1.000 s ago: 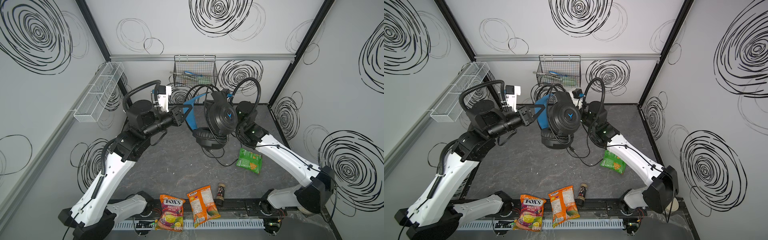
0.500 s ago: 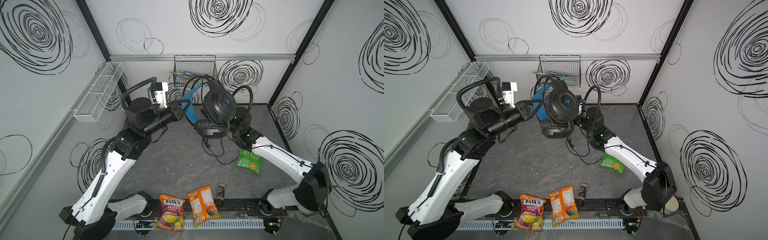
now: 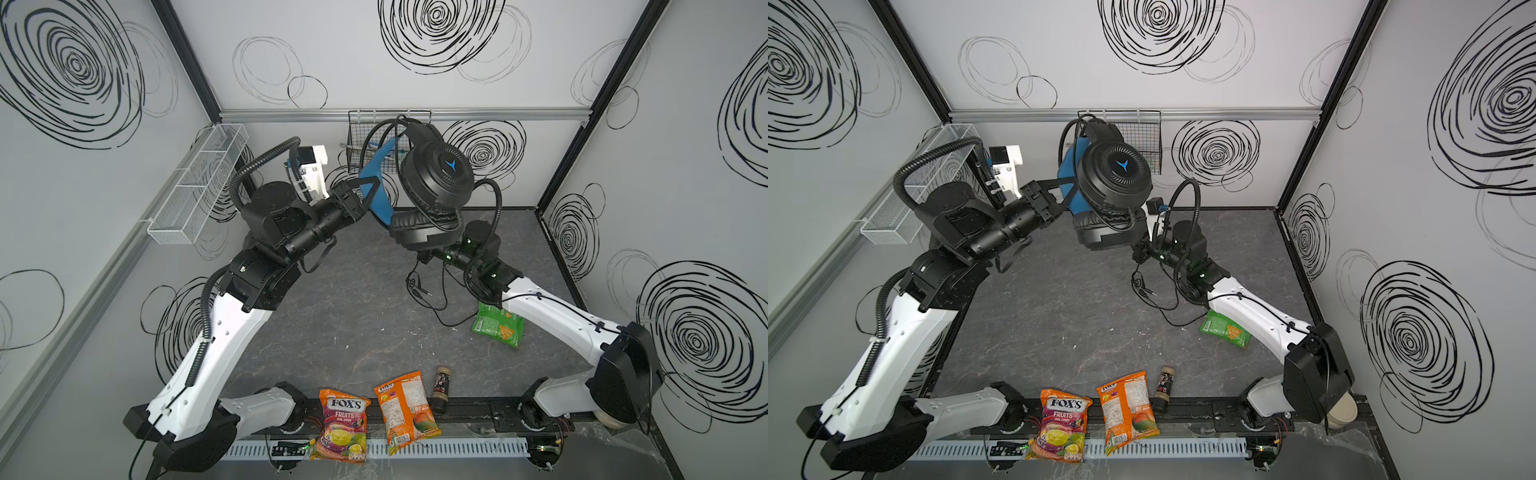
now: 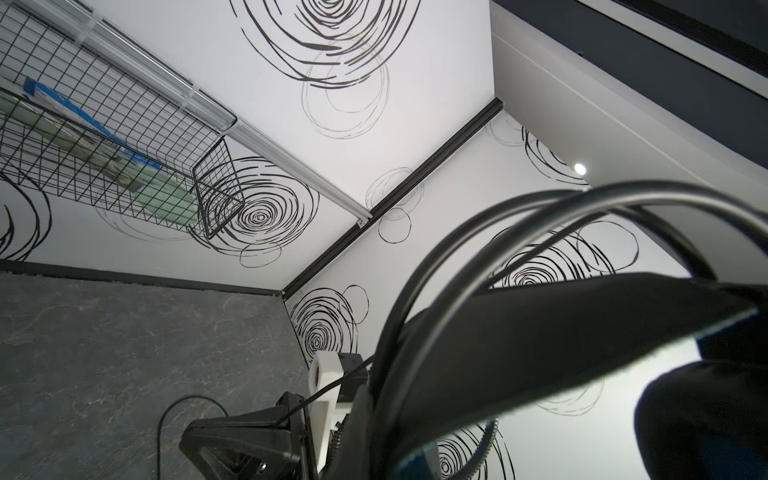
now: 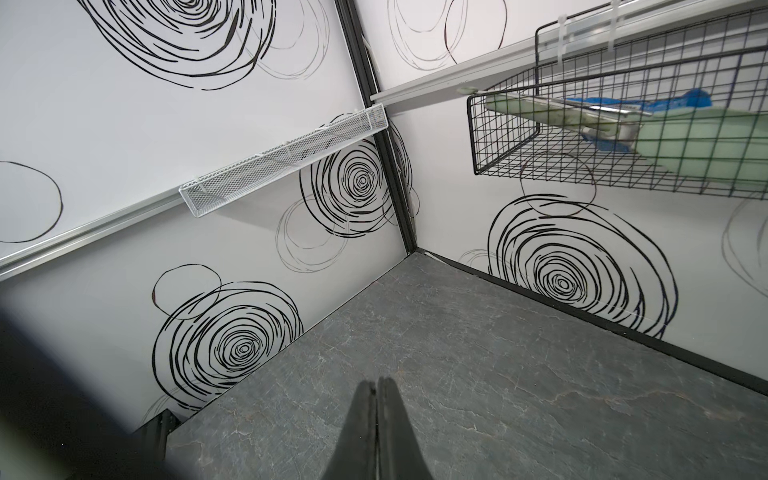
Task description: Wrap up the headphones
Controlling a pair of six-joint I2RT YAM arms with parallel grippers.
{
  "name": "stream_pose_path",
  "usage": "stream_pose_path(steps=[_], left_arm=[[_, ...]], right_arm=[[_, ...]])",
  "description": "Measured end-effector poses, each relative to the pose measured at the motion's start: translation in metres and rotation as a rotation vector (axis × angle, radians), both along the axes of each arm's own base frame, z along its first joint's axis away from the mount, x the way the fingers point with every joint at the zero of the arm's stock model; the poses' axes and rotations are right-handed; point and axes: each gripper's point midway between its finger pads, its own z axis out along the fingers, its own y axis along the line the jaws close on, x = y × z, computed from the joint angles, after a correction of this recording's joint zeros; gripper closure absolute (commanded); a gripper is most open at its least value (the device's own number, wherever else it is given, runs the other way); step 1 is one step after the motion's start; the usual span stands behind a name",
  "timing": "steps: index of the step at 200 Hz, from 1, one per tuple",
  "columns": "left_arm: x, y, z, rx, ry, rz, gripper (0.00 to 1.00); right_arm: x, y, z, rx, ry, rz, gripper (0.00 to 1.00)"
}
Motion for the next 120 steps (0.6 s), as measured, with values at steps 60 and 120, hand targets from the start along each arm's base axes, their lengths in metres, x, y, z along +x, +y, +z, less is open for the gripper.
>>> stream_pose_path(steps=[60, 120], left_arm=[[0.006, 0.010, 0.000, -0.003, 0.011, 0.037, 1.00], [0.029, 0.055, -0.009, 0.001, 0.067, 0.173, 1.00]], right_arm=[[-0.008, -0.003, 0.000, -0.001, -0.005, 0.016, 0.96], [-0.014, -0.004, 0.000, -0.026, -0.018, 0.025, 1.00]])
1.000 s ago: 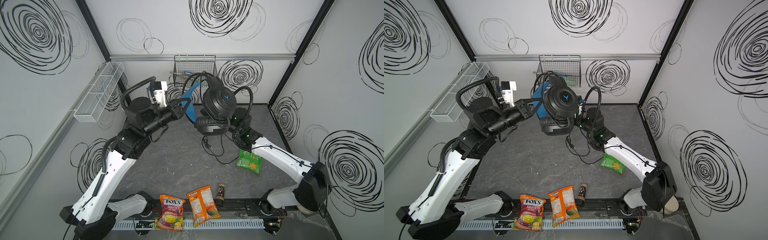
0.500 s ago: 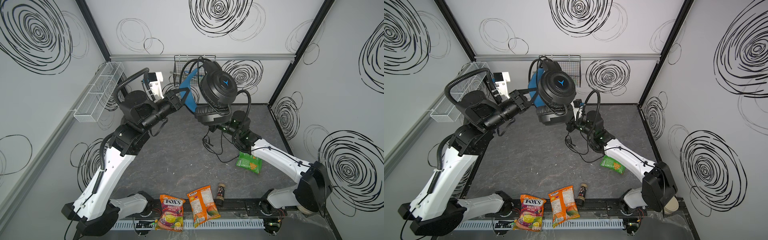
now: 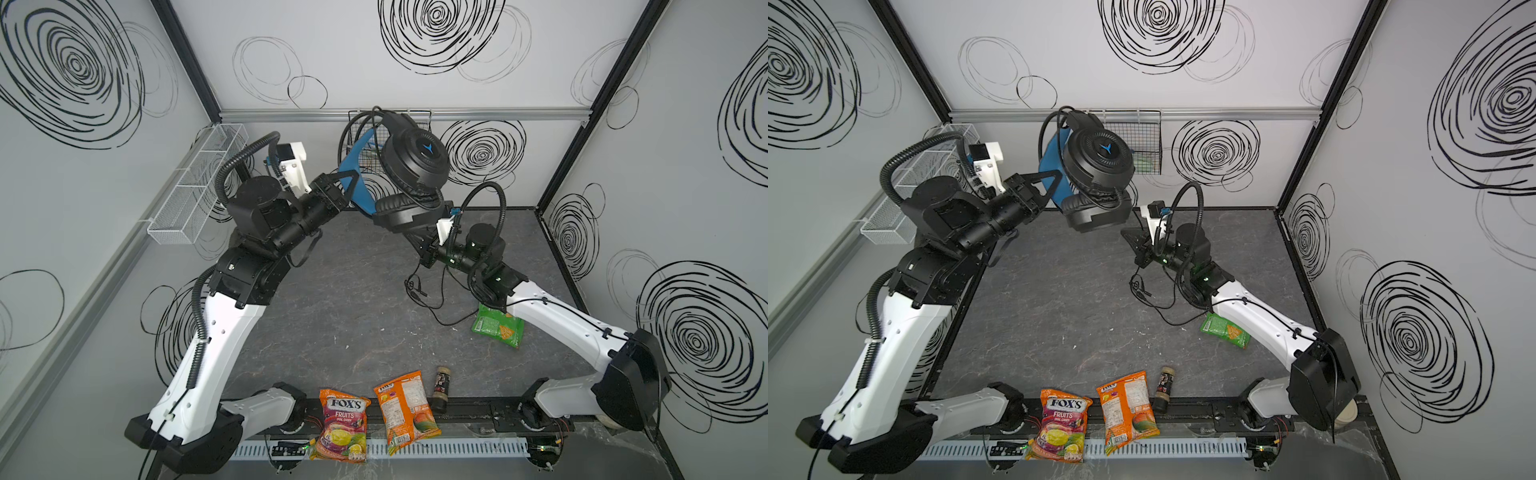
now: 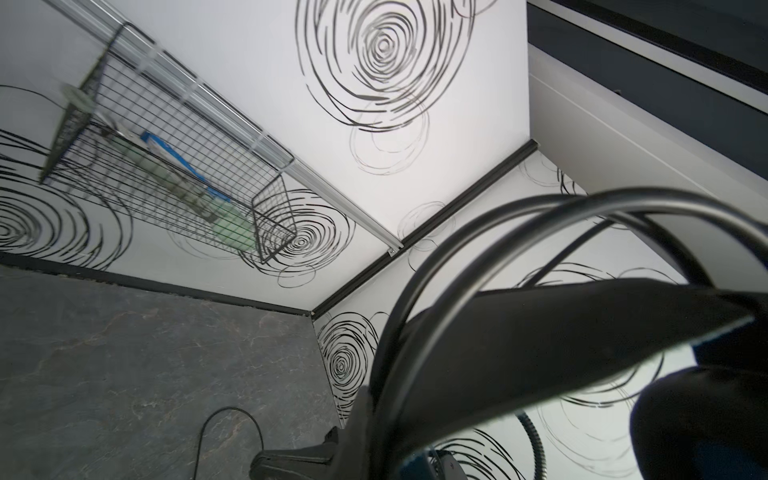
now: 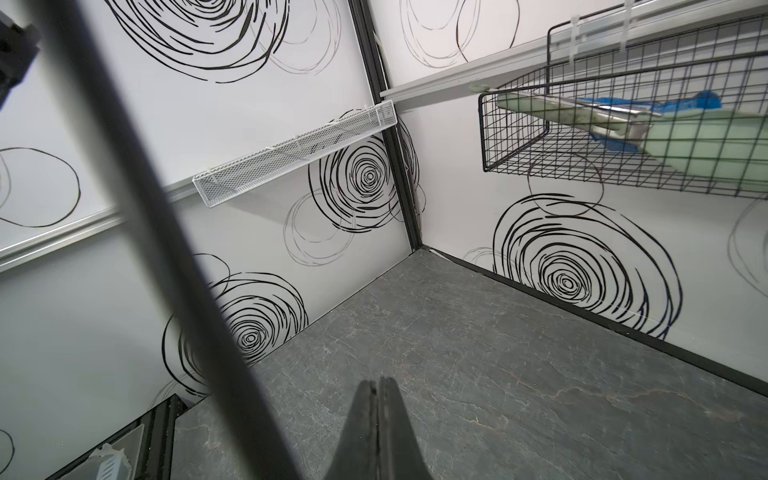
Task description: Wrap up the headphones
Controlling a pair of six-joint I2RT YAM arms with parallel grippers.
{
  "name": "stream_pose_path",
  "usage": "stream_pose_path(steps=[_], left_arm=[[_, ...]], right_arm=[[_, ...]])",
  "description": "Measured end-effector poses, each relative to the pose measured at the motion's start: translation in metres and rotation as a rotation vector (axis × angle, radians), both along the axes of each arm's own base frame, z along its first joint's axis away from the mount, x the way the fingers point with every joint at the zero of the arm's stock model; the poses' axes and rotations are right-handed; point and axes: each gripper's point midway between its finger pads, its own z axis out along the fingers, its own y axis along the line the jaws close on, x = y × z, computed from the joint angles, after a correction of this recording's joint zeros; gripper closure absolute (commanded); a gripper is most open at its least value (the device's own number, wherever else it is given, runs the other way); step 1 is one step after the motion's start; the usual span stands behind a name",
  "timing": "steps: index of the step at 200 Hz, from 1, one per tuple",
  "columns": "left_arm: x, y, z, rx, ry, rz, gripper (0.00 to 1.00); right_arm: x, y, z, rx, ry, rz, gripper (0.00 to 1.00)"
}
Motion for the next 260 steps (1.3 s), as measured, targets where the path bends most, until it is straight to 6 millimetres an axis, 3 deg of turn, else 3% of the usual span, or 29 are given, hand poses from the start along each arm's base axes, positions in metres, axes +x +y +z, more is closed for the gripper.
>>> stream_pose_path(steps=[31, 58, 87, 117, 151, 177, 239, 260], left_arm=[[0.015, 0.050, -0.014, -0.017, 0.089, 0.193, 1.00], [0.019, 0.070, -0.034, -0.010, 0.182, 0.305, 1.00], [0.020, 0.081, -0.048, -0.004, 0.243, 0.371, 1.00], [0.024, 0.087, -0.063, 0.016, 0.294, 0.419, 1.00], [0.031, 0.091, -0.076, 0.078, 0.316, 0.506, 1.00], [0.032, 0.096, -0.097, 0.207, 0.358, 0.590, 1.00], [0.035, 0.099, -0.159, 0.576, 0.388, 0.705, 1.00], [0.032, 0.090, -0.168, 0.750, 0.343, 0.726, 1.00]], right_arm=[[-0.015, 0.009, -0.013, -0.069, 0.010, 0.023, 1.00], [-0.049, 0.032, -0.025, -0.141, 0.001, 0.098, 1.00], [-0.082, 0.052, -0.036, -0.205, -0.020, 0.178, 1.00], [-0.096, 0.060, -0.041, -0.268, -0.054, 0.198, 1.00], [-0.123, 0.084, -0.027, -0.346, -0.156, 0.247, 1.00], [-0.148, 0.095, -0.015, -0.378, -0.222, 0.282, 1.00], [-0.141, 0.086, -0.019, -0.480, -0.246, 0.215, 1.00], [-0.135, 0.081, -0.017, -0.523, -0.265, 0.180, 1.00]])
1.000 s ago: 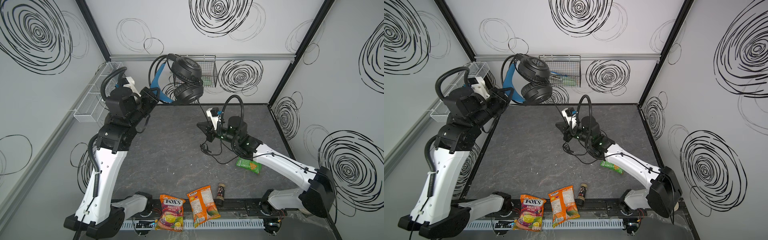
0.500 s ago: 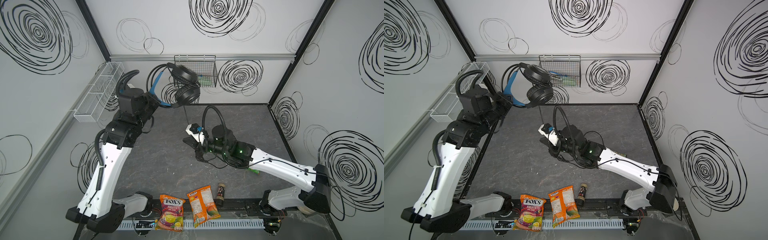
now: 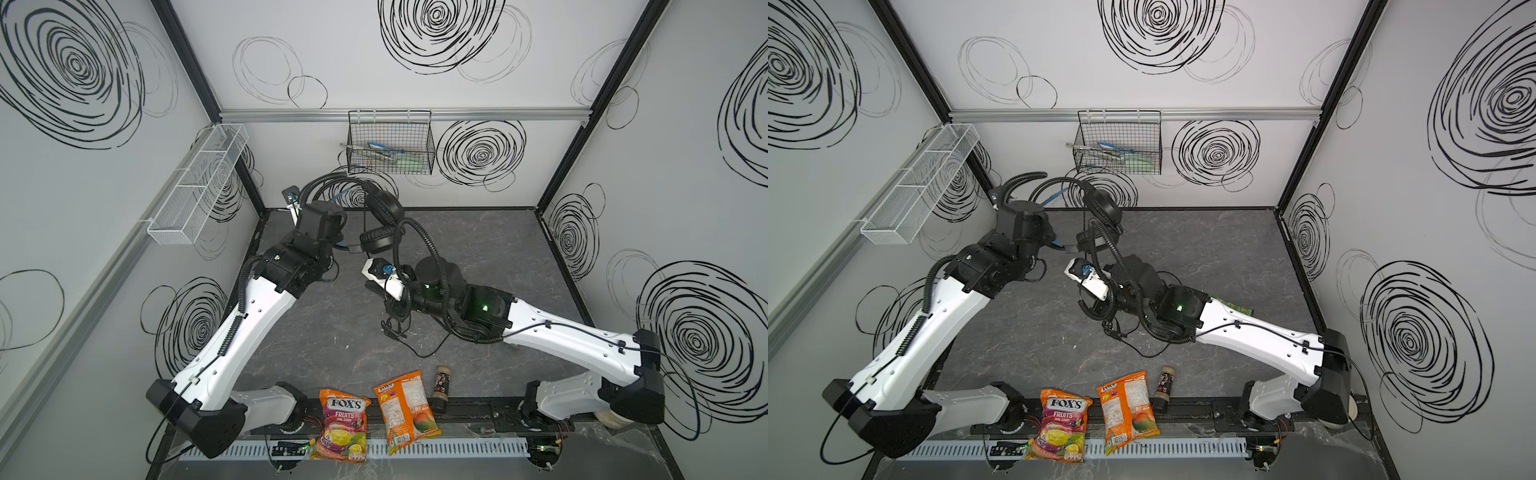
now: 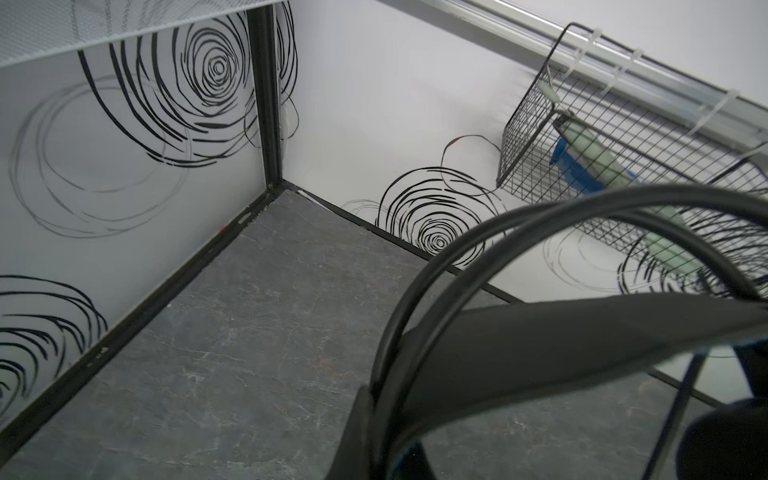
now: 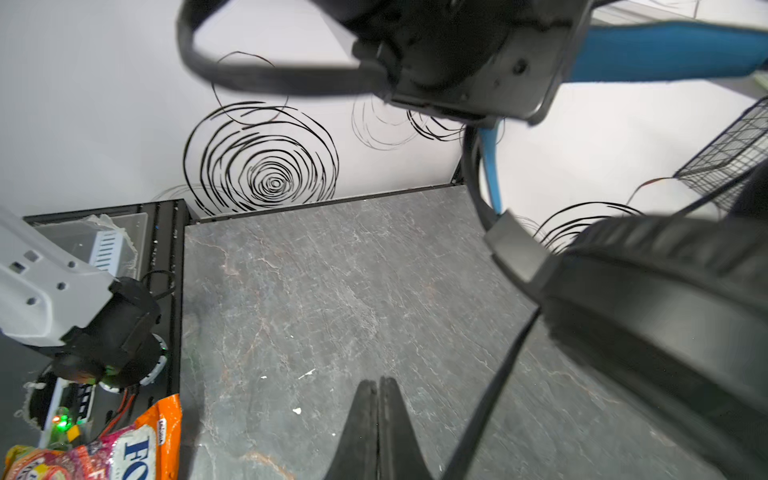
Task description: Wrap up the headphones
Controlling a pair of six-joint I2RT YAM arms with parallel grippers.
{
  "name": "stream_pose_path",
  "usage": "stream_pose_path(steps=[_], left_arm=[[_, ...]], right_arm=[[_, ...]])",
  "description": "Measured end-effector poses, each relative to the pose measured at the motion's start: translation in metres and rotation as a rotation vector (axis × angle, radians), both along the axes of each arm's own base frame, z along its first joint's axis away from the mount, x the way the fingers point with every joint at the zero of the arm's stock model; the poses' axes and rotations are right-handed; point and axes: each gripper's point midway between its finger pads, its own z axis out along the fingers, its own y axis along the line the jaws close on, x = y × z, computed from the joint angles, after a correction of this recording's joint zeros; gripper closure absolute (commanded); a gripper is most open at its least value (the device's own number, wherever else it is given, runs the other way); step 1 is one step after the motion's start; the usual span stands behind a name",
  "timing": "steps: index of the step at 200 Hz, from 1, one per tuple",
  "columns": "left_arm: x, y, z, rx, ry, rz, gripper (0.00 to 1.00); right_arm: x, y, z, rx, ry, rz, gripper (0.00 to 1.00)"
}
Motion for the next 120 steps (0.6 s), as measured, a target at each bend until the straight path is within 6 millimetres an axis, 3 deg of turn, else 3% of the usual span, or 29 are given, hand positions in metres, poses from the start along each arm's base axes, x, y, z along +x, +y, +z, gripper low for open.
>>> stream_pose_path(steps=[42, 87, 120], left_arm=[[-0.008, -0.013, 0.017, 0.242, -0.060, -0.019, 1.00], [-0.020, -0.003, 0.030, 0.318, -0.108, -0.010, 1.00], [-0.023, -0.005, 0.036, 0.348, -0.121, -0.021, 1.00]], right_arm=[[0.018, -0.014, 0.013, -0.063, -0.102, -0.067, 1.00], [0.049, -0.033, 0.028, -0.121, -0.229, -0.157, 0.99], [0.051, -0.035, 0.029, -0.170, -0.302, -0.153, 1.00]])
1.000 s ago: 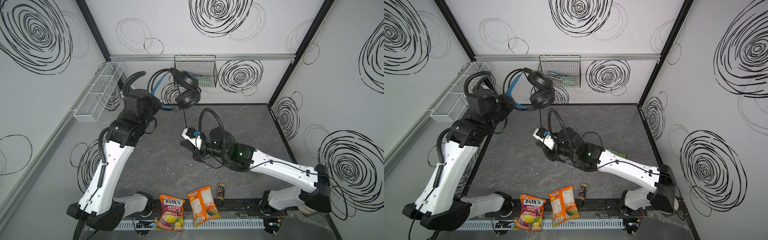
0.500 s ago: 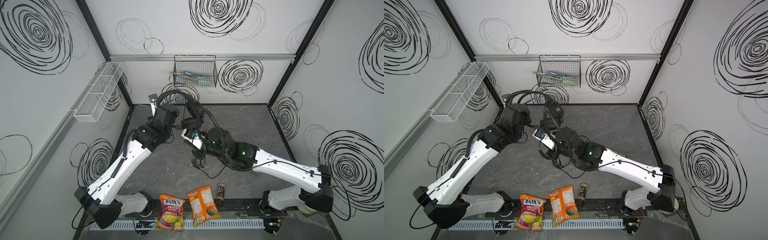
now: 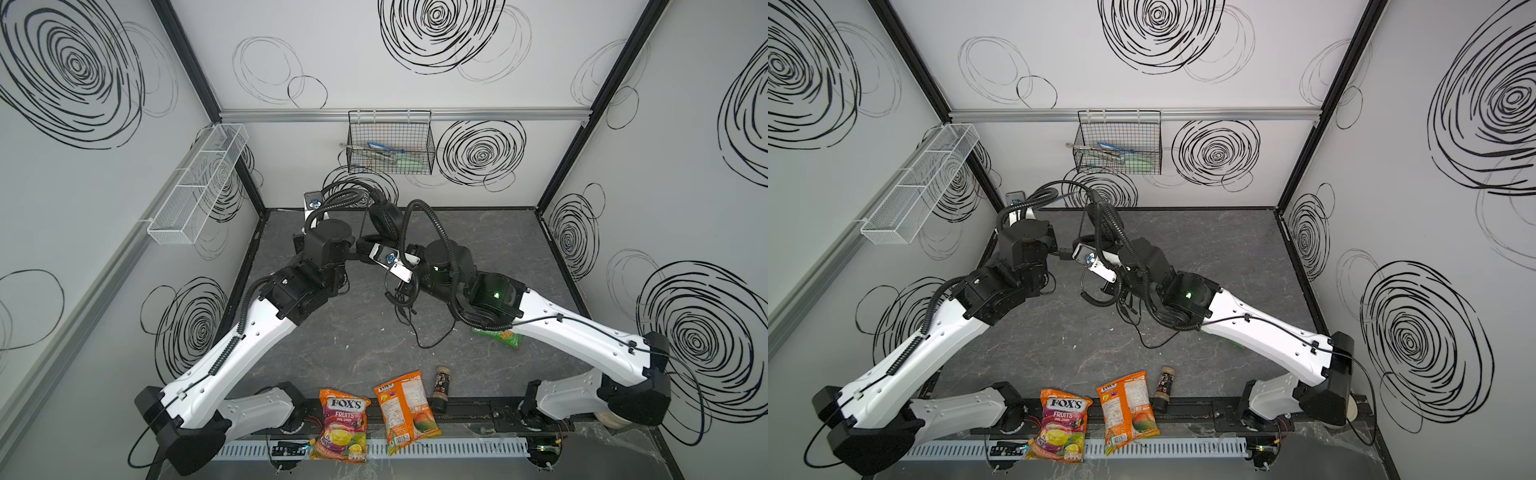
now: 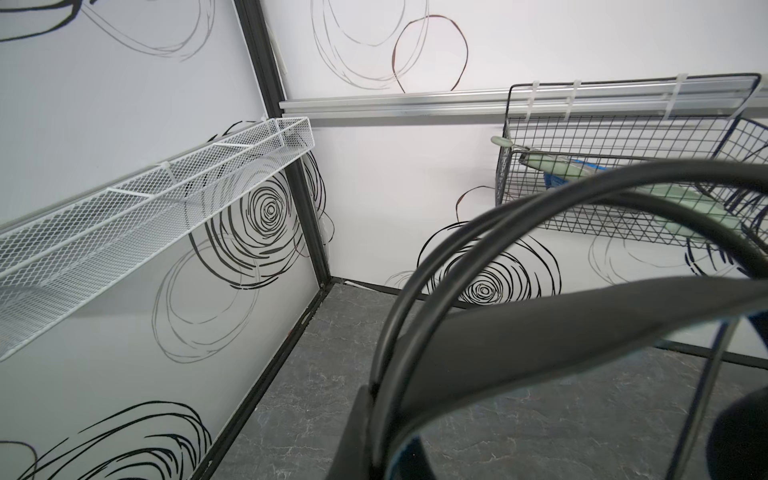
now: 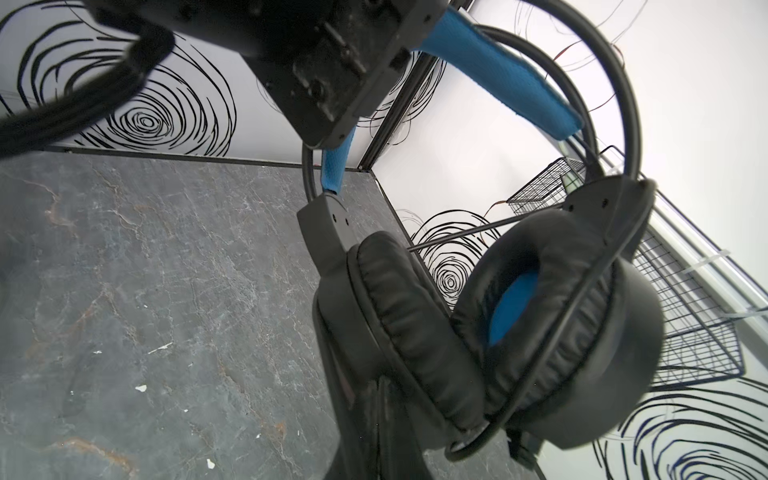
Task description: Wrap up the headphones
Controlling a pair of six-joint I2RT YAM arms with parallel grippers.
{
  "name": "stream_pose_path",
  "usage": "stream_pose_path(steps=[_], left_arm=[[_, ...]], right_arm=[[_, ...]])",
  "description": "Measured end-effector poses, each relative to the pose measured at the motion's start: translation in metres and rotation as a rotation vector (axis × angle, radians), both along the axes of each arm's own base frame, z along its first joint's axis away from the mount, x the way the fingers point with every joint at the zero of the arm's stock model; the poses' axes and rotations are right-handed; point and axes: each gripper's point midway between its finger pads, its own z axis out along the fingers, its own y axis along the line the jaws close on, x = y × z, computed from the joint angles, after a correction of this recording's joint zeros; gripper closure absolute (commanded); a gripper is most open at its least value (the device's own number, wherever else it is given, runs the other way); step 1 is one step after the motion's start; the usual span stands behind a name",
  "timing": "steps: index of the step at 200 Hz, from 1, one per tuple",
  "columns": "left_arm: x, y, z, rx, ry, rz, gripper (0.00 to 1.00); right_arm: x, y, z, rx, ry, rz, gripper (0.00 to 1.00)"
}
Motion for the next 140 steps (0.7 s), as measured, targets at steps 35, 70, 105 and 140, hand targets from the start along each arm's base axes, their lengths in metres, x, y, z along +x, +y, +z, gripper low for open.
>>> stream_pose_path(steps=[35, 70, 105, 140], left_arm=[[0.000, -0.005, -0.003, 0.024, 0.015, -0.010, 1.00], [0.005, -0.012, -0.017, 0.045, 0.065, -0.035, 1.00], [0.007, -0.012, -0.016, 0.027, 0.089, -0.069, 1.00], [0.007, -0.013, -0.015, 0.016, 0.094, -0.089, 1.00]], right_arm=[[-0.009, 0.004, 0.003, -0.064, -0.089, 0.012, 0.97], [-0.010, 0.002, 0.007, -0.146, -0.203, -0.006, 0.95], [0.000, -0.005, 0.017, -0.208, -0.320, -0.055, 0.99], [0.010, -0.007, 0.030, -0.237, -0.411, -0.106, 1.00]])
